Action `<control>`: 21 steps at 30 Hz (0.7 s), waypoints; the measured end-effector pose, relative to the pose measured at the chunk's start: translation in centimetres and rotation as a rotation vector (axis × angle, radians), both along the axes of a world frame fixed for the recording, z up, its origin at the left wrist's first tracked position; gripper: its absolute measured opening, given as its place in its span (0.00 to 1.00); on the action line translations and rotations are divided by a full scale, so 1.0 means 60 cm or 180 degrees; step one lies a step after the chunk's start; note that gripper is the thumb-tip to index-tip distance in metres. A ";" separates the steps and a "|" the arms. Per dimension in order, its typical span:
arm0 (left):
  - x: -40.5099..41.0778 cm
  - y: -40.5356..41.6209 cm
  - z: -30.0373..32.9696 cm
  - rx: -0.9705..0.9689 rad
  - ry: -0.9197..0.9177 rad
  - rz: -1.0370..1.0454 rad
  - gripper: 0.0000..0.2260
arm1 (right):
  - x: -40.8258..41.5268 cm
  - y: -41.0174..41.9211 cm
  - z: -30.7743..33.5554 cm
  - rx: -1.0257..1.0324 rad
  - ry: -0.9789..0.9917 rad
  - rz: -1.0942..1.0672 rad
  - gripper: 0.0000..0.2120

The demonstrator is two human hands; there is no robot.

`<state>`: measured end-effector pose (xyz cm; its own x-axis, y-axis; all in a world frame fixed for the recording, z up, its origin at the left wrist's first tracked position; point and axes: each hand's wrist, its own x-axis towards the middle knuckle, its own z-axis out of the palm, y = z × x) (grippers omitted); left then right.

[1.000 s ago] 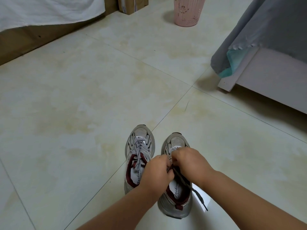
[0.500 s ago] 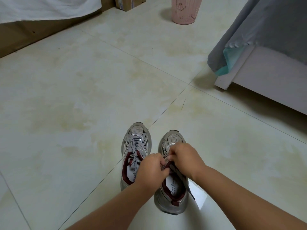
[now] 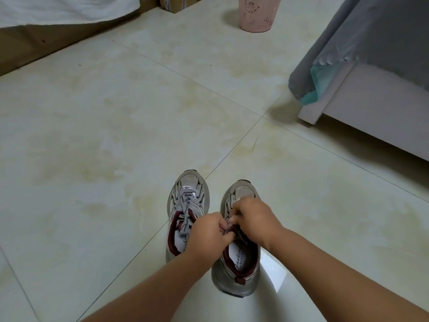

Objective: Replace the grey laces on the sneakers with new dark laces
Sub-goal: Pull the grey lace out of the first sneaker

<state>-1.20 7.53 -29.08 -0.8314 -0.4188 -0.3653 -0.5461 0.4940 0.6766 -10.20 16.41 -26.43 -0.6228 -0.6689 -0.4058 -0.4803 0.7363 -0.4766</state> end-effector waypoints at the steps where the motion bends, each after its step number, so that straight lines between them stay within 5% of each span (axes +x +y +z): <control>1: 0.000 0.000 0.000 -0.0023 -0.0008 0.0005 0.13 | -0.001 -0.002 0.003 -0.0061 -0.0002 -0.0265 0.05; 6: 0.002 0.001 0.001 -0.0024 0.0015 0.0031 0.13 | -0.034 0.007 0.009 -0.0814 0.0023 -0.1738 0.07; 13: 0.000 0.001 0.001 -0.0016 -0.0013 -0.0039 0.14 | -0.007 -0.002 0.011 -0.0011 -0.0341 -0.0099 0.05; 18: 0.002 0.003 0.000 0.0175 0.0109 -0.0001 0.08 | -0.042 0.019 0.026 -0.0295 -0.0372 -0.1089 0.10; 21: -0.008 0.002 0.005 0.0246 0.0245 0.0106 0.09 | -0.054 0.042 0.047 0.0196 -0.0995 -0.1047 0.08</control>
